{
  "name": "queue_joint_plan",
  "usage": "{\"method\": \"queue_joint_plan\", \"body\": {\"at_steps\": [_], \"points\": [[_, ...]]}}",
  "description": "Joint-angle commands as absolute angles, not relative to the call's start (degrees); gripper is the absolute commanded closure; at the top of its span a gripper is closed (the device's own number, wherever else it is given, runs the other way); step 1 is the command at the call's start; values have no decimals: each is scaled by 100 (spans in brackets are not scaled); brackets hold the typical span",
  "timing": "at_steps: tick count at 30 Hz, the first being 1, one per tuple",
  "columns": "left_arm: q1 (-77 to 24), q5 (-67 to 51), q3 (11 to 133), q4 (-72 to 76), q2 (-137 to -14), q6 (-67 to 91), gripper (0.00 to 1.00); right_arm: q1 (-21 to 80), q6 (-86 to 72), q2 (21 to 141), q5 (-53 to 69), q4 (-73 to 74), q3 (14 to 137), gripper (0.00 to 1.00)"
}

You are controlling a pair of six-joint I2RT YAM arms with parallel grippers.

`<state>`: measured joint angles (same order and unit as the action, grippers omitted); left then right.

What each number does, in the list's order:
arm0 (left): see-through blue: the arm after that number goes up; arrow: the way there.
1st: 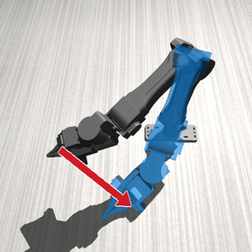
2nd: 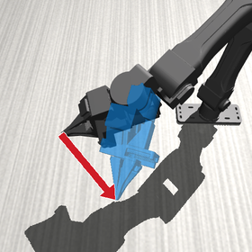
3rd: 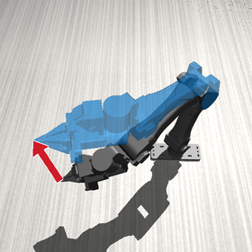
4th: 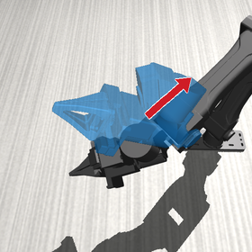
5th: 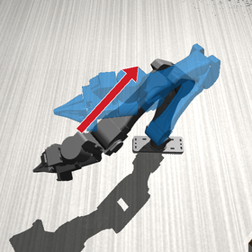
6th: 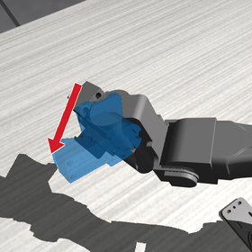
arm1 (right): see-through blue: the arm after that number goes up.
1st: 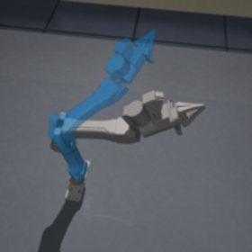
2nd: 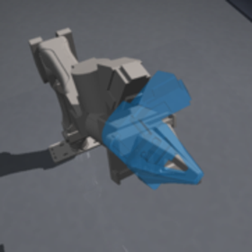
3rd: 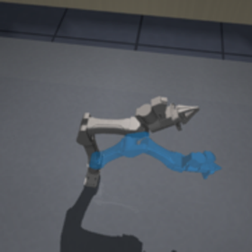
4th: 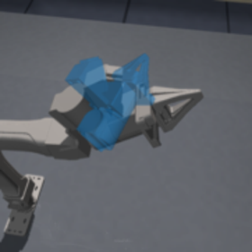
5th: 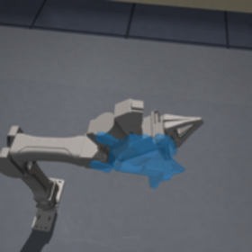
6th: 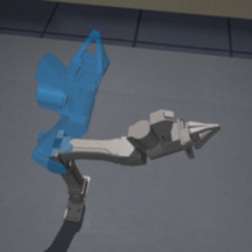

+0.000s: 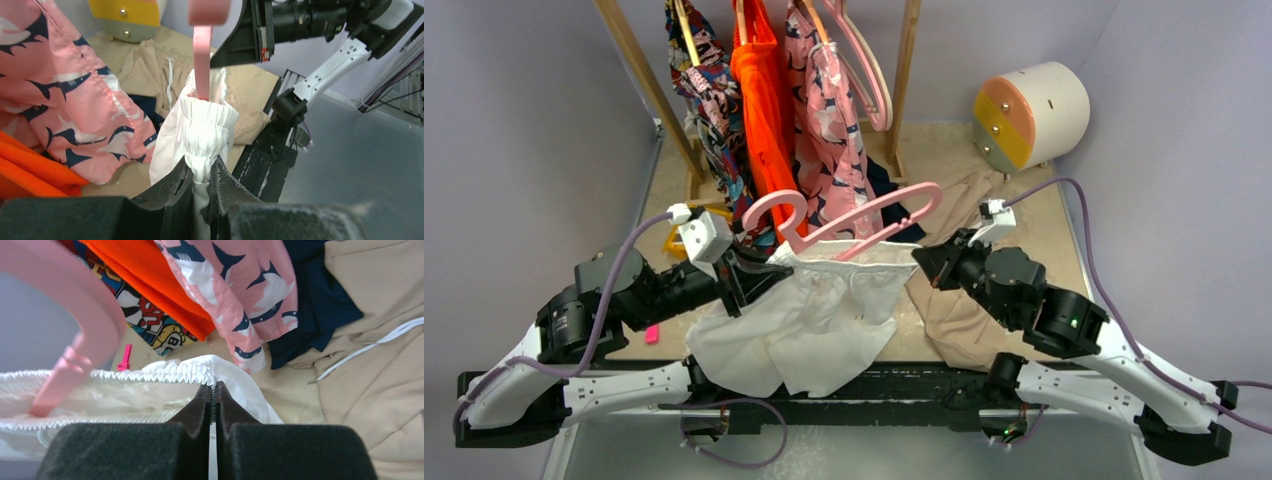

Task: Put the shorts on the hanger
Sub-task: Hang the shorts on the hanger.

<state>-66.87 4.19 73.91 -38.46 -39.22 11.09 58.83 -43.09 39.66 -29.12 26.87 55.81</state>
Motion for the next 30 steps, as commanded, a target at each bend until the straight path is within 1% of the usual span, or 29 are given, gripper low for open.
{"method": "queue_joint_plan", "body": {"at_steps": [1,17,30], "points": [[-6680,173,7592,-3912,-3763,1304,100,5878,-4367,3900,-3708,3304,5973,100],[-6680,-164,7528,-4492,-3739,1449,100,5878,-4406,4211,-4202,4274,6609,100],[-6680,250,7432,-5301,-3899,1256,100,5872,-4153,4462,-4207,4564,6921,100]]}}
